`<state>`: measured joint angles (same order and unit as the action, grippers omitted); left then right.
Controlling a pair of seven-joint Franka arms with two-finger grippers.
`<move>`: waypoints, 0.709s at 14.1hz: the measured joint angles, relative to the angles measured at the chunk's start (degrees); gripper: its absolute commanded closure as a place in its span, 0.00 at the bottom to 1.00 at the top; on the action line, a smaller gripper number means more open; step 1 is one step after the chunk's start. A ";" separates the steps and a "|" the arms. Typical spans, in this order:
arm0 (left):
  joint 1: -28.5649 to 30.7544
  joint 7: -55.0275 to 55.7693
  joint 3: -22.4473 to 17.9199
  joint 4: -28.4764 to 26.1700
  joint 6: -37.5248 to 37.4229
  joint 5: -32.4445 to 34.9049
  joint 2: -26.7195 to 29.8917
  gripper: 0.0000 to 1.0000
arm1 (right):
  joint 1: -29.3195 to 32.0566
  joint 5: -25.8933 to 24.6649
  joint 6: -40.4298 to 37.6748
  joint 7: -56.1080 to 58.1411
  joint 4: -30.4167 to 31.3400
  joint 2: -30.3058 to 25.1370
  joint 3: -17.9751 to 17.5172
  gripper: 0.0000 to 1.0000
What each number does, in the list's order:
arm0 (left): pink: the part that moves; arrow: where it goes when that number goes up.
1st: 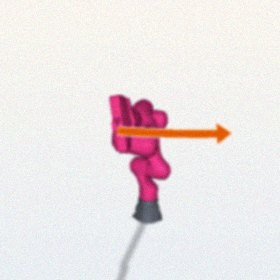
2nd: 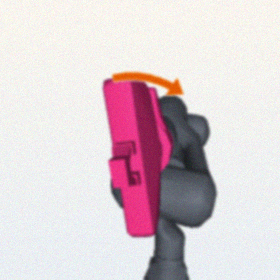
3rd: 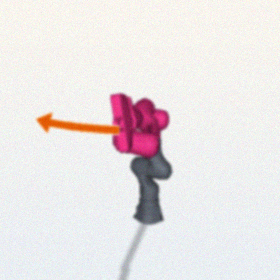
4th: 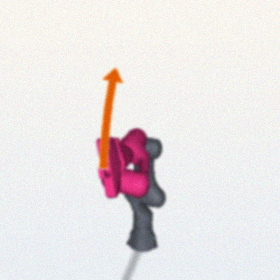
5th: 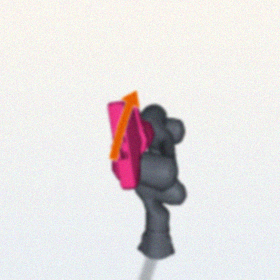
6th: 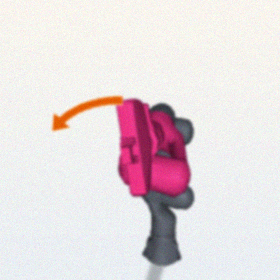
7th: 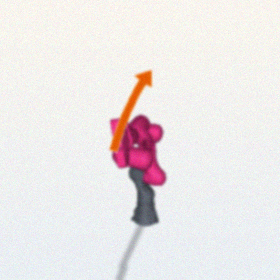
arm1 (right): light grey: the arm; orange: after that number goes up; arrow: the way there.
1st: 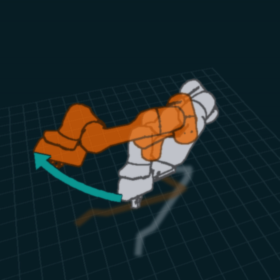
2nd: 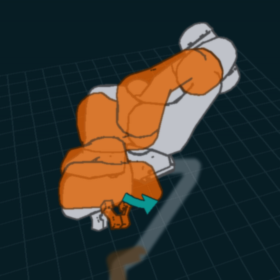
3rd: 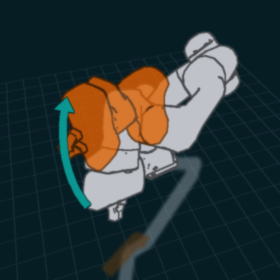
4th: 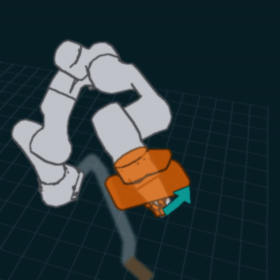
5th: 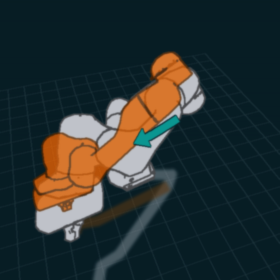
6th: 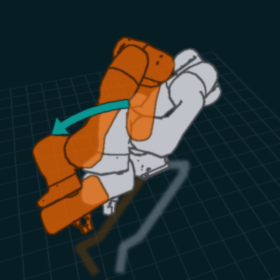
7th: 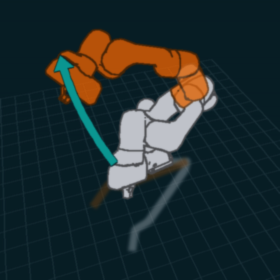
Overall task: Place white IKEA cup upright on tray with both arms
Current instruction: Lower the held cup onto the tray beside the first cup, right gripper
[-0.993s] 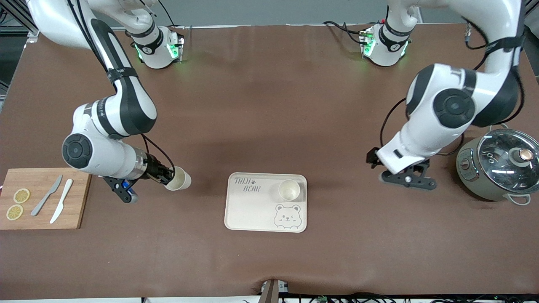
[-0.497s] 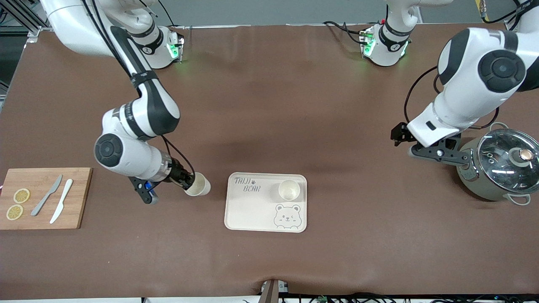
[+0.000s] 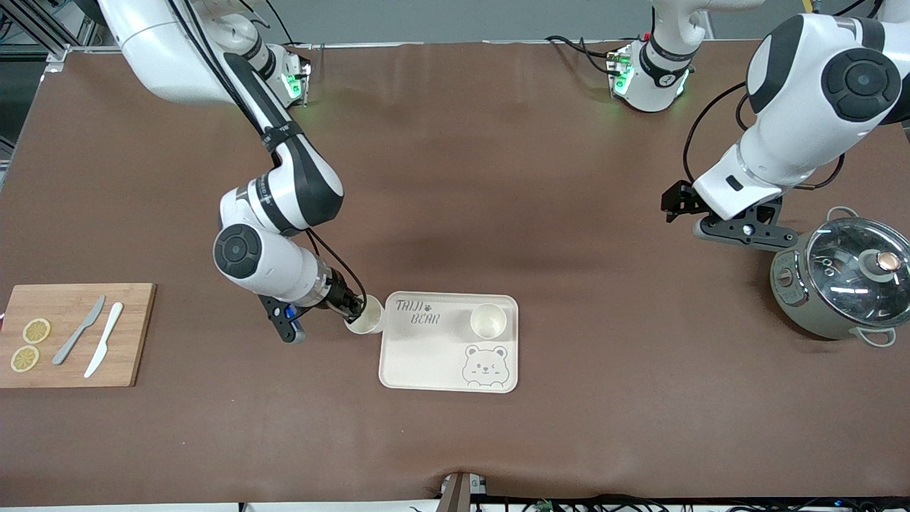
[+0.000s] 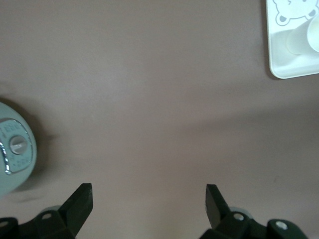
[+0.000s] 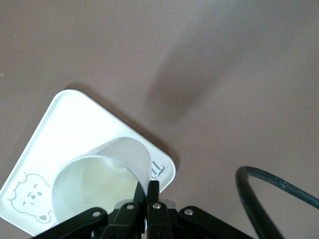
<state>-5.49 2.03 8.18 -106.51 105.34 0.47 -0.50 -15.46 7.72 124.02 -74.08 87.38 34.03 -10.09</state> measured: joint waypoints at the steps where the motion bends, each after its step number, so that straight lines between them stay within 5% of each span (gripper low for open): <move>1: 0.08 0.00 0.00 -0.61 0.00 -0.60 0.58 0.00 | -0.65 -0.77 1.56 -2.25 -0.11 0.27 0.00 1.00; 5: 0.12 0.00 0.00 -1.75 0.00 -1.41 2.56 0.00 | -3.36 -5.64 3.68 -10.25 -1.04 2.53 -0.01 1.00; 10: 0.20 0.00 0.00 -1.94 0.00 -1.45 2.79 0.00 | -3.91 -5.96 4.49 -11.58 -2.08 4.12 0.01 1.00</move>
<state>-5.29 2.03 8.18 -108.45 105.34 -0.99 2.29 -19.36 1.76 128.51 -85.66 85.31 38.15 -10.07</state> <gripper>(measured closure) 0.000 0.974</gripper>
